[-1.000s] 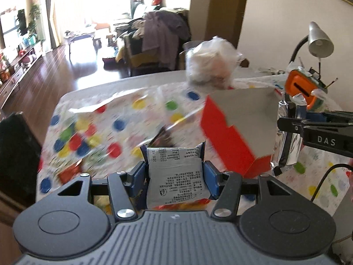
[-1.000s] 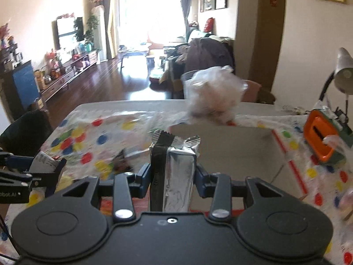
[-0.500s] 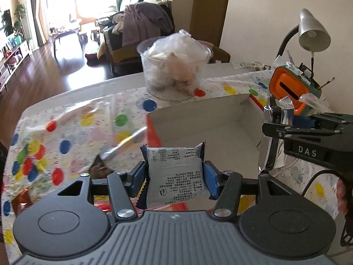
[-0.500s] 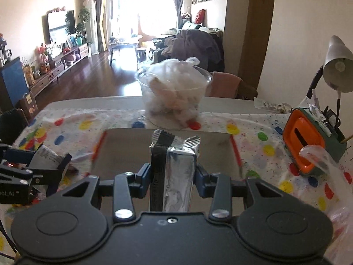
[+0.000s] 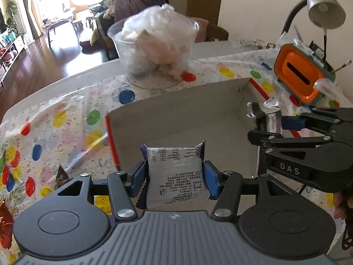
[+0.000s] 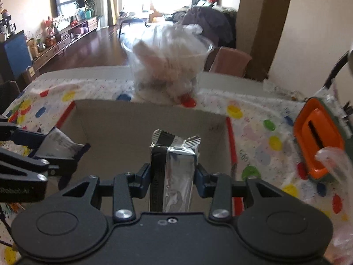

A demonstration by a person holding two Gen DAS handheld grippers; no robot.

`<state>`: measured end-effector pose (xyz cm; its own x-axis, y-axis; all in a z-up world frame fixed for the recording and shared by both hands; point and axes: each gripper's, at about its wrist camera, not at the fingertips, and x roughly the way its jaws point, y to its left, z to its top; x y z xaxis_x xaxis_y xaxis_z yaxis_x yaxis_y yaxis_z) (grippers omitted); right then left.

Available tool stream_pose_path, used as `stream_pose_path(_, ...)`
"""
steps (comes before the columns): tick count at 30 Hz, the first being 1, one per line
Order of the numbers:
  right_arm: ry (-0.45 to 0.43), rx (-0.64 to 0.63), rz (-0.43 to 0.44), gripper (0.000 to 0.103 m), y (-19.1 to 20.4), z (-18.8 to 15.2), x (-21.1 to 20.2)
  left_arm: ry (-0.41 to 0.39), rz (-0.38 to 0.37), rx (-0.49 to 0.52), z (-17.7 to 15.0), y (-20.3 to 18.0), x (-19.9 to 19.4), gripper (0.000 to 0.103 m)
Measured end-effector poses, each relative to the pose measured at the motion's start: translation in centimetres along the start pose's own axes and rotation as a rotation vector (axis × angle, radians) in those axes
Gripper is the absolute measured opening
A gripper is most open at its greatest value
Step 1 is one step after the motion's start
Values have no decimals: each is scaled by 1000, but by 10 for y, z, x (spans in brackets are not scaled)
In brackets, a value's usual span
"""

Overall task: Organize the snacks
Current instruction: 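Carry the white packet and silver bar over the open cardboard box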

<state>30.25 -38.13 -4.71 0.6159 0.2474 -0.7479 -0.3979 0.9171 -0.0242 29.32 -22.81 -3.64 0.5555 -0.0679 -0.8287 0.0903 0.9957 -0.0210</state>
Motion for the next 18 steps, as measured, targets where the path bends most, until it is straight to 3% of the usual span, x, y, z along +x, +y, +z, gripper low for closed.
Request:
stream_pose_path(9,125,-70,103,39,-4,-7,33,95,-9,56,2,-11,42,56)
stream_pose_path(18,168,-88,119,41,-7,-5,56,157,19,108,-3,-22,63,57)
